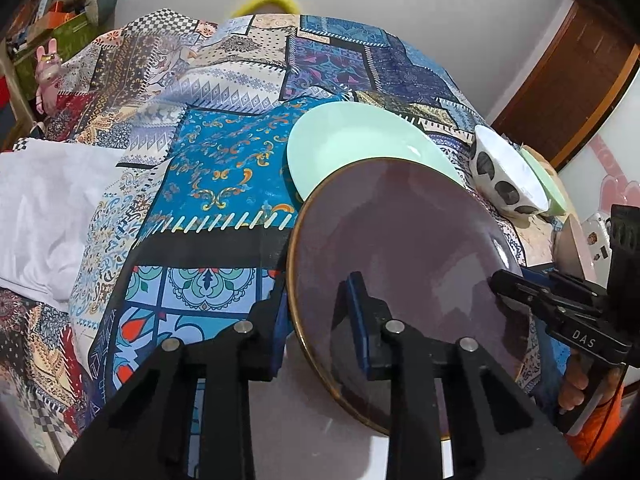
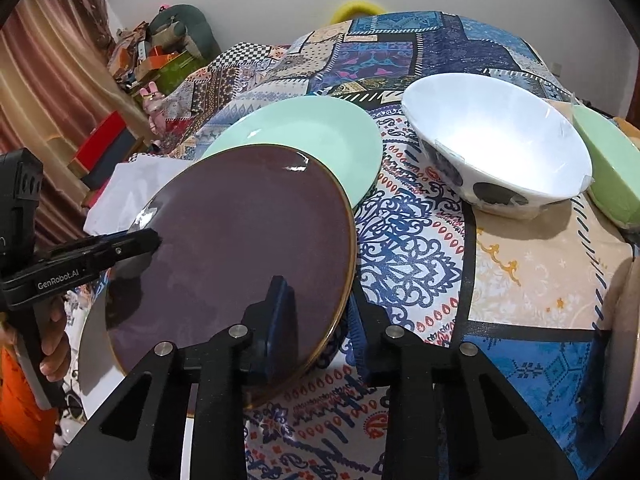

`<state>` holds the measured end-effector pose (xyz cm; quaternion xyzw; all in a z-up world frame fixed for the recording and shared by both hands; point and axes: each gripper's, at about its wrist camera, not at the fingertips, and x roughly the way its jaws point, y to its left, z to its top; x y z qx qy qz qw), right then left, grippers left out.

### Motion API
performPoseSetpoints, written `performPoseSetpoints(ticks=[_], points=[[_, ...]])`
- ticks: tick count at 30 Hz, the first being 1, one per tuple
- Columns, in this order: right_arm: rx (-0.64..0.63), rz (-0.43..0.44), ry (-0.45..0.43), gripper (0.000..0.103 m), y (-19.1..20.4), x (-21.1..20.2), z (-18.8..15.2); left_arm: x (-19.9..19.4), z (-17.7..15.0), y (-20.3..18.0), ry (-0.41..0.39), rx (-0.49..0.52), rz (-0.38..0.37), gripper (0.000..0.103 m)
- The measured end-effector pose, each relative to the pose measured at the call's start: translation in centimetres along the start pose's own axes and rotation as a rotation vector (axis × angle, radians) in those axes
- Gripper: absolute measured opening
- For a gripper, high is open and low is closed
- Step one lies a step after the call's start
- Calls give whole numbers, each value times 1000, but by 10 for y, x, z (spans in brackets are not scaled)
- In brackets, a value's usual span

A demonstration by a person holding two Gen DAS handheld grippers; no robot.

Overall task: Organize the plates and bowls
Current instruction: 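Lift the dark brown plate off the white plate with both tools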

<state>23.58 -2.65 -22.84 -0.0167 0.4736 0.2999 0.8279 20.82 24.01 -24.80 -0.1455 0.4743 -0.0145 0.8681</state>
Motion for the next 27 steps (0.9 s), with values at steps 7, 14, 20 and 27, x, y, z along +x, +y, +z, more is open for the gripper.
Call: performPoseSetpoints(ticks=[7,14,20,27], points=[[25,4,4,26,-6,-6,-2,-4,-3,-7,23,10,7,28],[25,2,-8,25,-11,-21,-8,-11,-9,-18,10,6,8,28],[28,-3,-37,25,-16,-38,-11,-19,-14,-30,4,-4,-3,28],[36,-14,-70,25,-20,-61,-20,-35,-19,-50,-11,6,-13,28]])
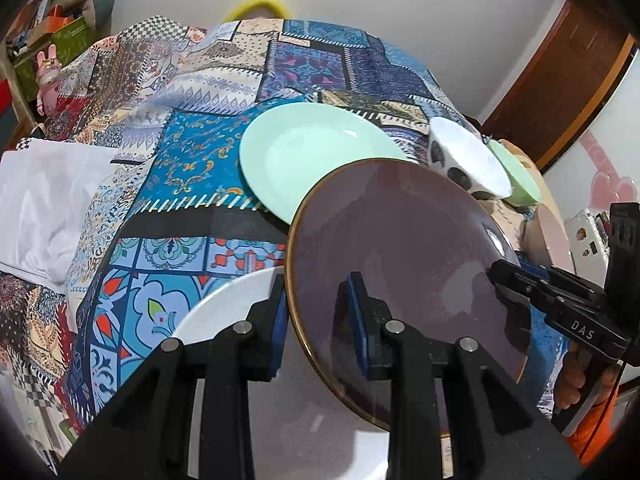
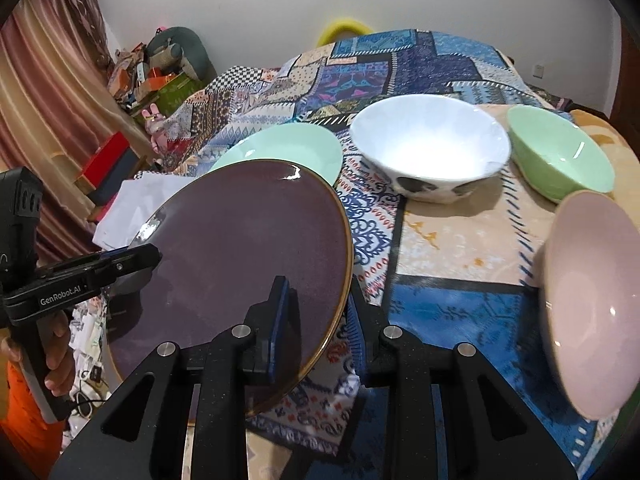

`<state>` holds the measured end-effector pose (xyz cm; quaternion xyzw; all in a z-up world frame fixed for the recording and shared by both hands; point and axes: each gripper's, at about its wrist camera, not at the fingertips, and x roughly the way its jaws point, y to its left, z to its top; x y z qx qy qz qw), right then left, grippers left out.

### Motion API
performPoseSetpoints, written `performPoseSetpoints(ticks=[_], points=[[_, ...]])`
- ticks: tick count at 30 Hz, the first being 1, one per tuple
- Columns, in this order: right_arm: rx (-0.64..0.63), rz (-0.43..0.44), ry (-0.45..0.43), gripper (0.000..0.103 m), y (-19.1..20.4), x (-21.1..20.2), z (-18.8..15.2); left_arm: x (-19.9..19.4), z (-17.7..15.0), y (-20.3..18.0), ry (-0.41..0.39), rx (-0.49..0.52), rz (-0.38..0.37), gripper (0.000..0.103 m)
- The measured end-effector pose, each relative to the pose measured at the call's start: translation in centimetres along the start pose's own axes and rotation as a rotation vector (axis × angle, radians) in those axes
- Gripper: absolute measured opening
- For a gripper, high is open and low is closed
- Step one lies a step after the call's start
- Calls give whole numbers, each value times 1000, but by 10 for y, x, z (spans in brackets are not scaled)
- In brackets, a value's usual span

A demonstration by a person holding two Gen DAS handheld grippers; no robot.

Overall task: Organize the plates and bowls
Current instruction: 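Lift the dark brown plate off the white plate with both tools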

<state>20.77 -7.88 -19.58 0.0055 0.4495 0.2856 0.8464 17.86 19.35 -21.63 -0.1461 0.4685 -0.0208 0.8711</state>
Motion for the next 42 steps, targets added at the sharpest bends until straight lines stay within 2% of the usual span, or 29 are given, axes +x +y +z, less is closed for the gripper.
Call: performPoseSetpoints(ticks=[9,22,31,42], points=[[17,-20,-33,25,-15,-33,-12,-22,-11,-34,-16,33,-18,28],[42,-42,-36,25,-42,-56,-35,-30,-36,-82,15,62,-43,28],[73,-45,-9,25,-63,-53,-52,-13,-53,-102,72,53,-51,28],[120,-61,30,25,-82,-41,-66,19,-59,-115,142,75,-50,28]])
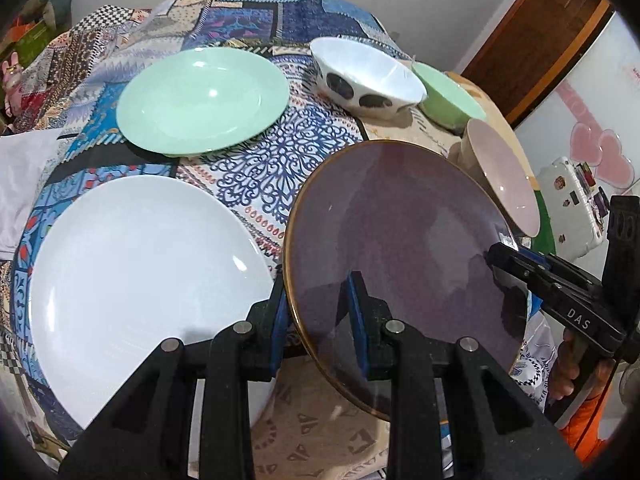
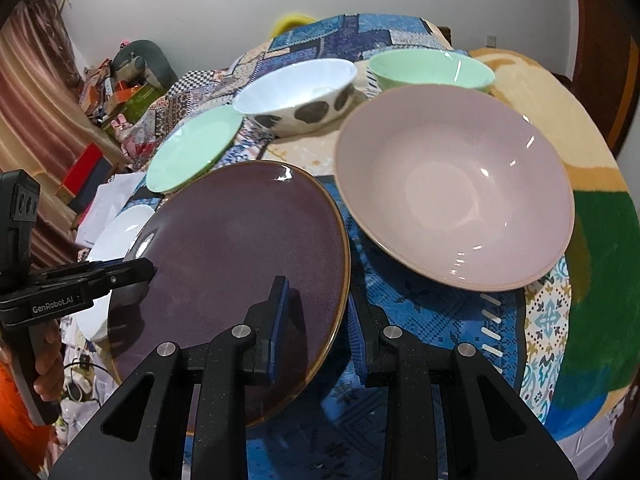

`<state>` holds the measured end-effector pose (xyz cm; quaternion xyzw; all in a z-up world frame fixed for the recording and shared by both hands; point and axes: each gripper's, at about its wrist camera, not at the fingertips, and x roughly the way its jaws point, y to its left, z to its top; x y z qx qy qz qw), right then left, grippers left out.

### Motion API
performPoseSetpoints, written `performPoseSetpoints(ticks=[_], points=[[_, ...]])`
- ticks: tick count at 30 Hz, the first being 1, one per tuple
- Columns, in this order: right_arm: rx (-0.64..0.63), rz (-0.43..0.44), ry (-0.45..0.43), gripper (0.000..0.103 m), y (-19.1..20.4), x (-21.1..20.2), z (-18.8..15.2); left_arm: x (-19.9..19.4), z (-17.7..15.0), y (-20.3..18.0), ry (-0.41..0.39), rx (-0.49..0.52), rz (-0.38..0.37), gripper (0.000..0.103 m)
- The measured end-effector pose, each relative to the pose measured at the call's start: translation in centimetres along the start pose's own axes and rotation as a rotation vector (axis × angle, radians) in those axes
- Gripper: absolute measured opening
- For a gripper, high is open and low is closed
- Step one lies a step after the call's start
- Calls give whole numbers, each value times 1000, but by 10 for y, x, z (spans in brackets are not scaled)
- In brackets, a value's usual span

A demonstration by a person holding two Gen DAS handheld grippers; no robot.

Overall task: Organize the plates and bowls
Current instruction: 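Lift the dark brown plate off the white plate with both tools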

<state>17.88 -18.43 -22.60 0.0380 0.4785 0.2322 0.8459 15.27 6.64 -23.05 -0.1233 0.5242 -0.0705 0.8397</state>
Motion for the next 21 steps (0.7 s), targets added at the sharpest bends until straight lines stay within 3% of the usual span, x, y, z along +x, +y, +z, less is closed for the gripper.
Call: performPoseSetpoints(ticks=[14,21], points=[[24,-1,23,25,-8,6,-1,27,3,0,48,6,5,28],[-24,-53,10,28,-1,-8,-1,29,5,-2,57,9,5,28]])
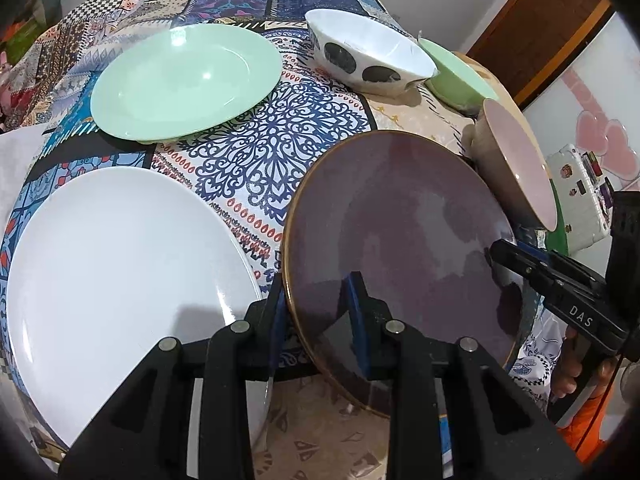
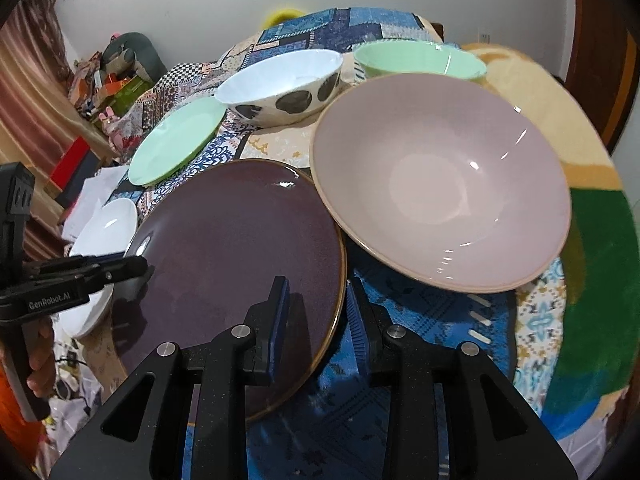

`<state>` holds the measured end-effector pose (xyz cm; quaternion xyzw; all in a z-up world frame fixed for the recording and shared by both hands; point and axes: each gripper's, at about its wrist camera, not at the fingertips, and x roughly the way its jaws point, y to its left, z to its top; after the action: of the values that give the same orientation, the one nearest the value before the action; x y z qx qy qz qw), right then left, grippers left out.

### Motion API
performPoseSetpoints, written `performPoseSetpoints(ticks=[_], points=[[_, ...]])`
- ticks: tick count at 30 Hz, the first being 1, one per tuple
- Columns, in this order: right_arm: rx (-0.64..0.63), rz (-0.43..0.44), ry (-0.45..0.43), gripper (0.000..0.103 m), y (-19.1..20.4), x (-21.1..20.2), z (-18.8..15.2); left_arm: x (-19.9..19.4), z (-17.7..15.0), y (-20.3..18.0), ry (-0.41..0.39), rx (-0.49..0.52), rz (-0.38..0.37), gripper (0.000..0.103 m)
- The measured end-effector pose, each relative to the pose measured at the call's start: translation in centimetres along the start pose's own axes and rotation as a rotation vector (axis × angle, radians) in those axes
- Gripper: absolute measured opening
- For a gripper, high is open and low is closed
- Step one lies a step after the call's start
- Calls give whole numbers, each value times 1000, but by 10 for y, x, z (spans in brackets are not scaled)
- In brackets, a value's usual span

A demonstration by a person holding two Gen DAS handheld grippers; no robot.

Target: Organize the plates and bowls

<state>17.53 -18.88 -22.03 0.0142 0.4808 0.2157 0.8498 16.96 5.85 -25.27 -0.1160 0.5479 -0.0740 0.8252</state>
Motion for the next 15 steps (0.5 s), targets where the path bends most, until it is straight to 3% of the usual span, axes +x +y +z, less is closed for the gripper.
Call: performPoseSetpoints(ticks=[6,15], points=[[0,-6,-38,32,4,-18,1,-18,-3,-3,-46,13,18,30],[-38,-9,-116,52,27,-48,6,-61,-11,0,-141,2,41,51]])
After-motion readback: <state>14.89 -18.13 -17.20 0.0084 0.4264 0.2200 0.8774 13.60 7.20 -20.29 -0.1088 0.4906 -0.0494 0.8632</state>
